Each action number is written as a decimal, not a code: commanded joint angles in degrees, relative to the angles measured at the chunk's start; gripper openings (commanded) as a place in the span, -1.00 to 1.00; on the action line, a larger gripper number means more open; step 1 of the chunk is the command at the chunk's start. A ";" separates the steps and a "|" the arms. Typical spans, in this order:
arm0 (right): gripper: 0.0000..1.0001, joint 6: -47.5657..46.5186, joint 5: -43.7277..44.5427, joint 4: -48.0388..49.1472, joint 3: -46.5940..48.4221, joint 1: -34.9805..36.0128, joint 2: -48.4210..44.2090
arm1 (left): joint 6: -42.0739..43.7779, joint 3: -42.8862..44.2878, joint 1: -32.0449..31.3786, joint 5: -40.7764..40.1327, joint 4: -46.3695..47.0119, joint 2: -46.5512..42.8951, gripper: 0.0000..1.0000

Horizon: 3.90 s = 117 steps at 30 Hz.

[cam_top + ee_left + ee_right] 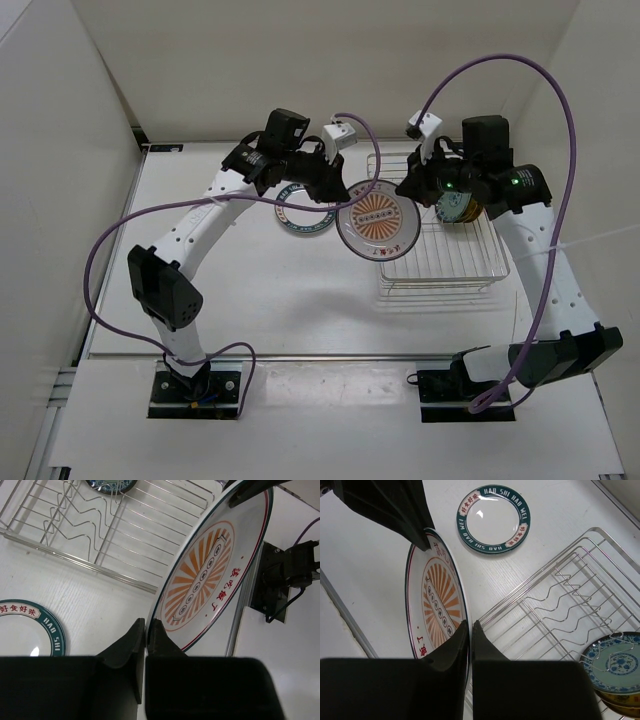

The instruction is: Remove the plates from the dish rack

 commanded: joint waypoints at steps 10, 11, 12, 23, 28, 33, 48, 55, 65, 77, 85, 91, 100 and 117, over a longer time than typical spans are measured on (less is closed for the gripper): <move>1.00 7.30 16.96 11.30 -3.28 -3.51 -3.27 | -13.84 -4.14 6.85 -17.11 9.86 -2.22 -0.79; 1.00 7.92 17.76 11.91 -3.81 -3.52 -3.79 | -14.63 -4.75 9.82 -18.16 10.38 -1.43 -0.79; 1.00 7.92 18.29 12.53 -4.34 -4.31 -3.80 | -14.64 -4.76 11.42 -18.17 10.39 -0.55 -0.79; 1.00 6.87 20.75 13.06 -9.26 -4.32 -5.56 | -15.42 -7.57 26.63 6.07 10.73 14.21 -0.79; 1.00 6.87 20.75 13.06 -10.49 -4.32 -5.56 | -20.17 -3.88 29.89 13.71 13.01 21.59 -0.79; 1.00 5.64 21.45 13.06 -11.55 -4.32 -4.42 | -22.63 -1.86 31.30 16.37 14.17 25.46 -0.79; 1.00 5.64 20.22 12.54 -10.32 -4.32 -1.95 | -24.39 2.80 31.30 17.35 11.19 33.47 -0.73; 1.00 5.64 19.70 12.01 -10.32 -4.32 -2.48 | -24.92 2.27 31.30 16.11 11.18 33.47 -0.24; 1.00 6.69 20.21 12.01 -10.32 -4.32 -3.01 | -21.76 5.52 31.30 9.88 5.21 28.20 0.87; 0.82 4.50 43.08 14.02 -10.85 -6.60 6.21 | -7.97 3.79 30.24 -17.27 -6.32 10.67 1.00; 0.48 3.35 44.31 16.05 -6.72 -10.47 14.30 | -3.92 -11.96 30.77 -30.20 -5.86 -9.06 1.00; 0.45 3.35 43.78 16.05 -3.47 -12.14 19.84 | -3.91 -15.82 33.49 -31.88 -6.57 -18.03 1.00; 0.36 3.35 42.72 16.05 1.89 -15.38 26.43 | -3.39 -19.87 34.02 -32.41 -6.05 -22.34 1.00; -0.16 4.50 39.38 14.82 1.90 -15.92 31.09 | -4.97 -19.26 34.55 -30.83 -4.99 -19.53 1.00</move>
